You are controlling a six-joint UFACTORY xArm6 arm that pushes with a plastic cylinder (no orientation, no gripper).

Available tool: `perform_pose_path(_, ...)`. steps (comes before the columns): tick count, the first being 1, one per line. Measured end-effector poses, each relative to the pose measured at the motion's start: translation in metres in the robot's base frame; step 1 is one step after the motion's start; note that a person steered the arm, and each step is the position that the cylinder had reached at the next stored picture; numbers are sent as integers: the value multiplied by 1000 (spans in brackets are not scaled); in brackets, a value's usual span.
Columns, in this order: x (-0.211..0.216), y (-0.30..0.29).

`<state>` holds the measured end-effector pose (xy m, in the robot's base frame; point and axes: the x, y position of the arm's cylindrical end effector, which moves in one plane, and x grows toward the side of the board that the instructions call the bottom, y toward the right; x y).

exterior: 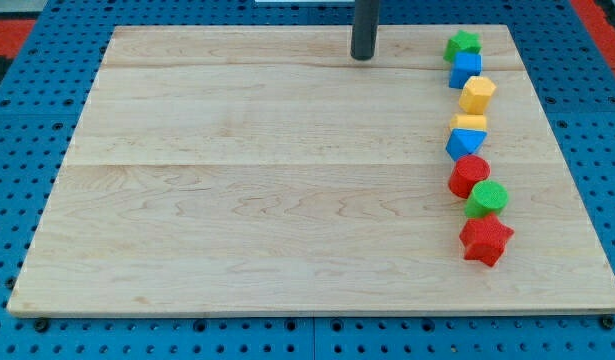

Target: Place the green star on the left side of blue cube

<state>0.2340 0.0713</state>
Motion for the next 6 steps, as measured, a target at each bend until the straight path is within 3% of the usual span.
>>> perform_pose_path(3, -41, 76)
perform_pose_path(6, -19, 168)
